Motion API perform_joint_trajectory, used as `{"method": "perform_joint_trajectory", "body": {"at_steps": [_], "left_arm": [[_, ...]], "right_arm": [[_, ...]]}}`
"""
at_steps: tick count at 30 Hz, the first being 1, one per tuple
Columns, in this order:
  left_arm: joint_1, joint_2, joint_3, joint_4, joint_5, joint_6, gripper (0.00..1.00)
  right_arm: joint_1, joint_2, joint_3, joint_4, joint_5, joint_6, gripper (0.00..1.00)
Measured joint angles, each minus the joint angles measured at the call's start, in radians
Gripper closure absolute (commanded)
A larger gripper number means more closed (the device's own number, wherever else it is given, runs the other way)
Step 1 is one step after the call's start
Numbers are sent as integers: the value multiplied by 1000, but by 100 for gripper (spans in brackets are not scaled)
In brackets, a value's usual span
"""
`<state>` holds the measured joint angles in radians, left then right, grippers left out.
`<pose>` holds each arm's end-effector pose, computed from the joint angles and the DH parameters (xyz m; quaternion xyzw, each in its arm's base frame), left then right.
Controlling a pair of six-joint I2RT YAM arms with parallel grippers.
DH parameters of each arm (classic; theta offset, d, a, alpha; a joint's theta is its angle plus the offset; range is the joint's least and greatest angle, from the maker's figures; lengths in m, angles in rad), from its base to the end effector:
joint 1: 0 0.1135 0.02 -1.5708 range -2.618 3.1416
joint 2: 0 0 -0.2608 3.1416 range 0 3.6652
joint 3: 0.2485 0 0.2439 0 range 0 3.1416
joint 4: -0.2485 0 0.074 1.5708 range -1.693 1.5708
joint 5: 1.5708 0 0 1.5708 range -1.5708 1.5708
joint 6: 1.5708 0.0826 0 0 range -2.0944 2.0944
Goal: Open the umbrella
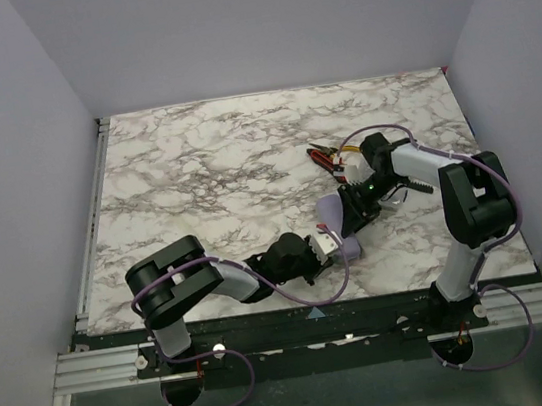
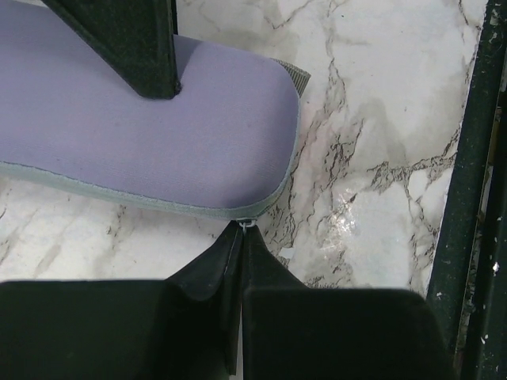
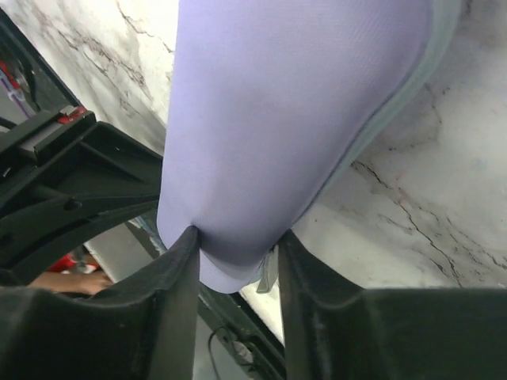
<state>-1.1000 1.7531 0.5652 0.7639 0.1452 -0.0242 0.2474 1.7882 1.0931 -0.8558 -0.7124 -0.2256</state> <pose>0.1496 -0.3202 0.1090 0.4631 0.6994 -0.3399 0.4253 0.2766 0.1256 0.1263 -0.2229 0.9103 0.3488 0.0055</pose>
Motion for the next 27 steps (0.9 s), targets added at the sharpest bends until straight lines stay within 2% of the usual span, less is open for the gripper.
{"method": "perform_joint_trajectory", "body": {"at_steps": [4, 10, 21, 27], "left_arm": [[3, 7, 6, -5, -3, -27, 100], [21, 2, 1, -8, -7, -55, 100], [161, -5, 68, -103, 0, -75, 100], [258, 7, 132, -187, 6, -142, 100]], "right_arm": [[-13, 36, 20, -18, -10, -17, 78], [-13, 48, 31, -40, -16, -66, 80], [4, 58, 44, -67, -32, -184, 80], [36, 58, 63, -85, -22, -262, 79]]}}
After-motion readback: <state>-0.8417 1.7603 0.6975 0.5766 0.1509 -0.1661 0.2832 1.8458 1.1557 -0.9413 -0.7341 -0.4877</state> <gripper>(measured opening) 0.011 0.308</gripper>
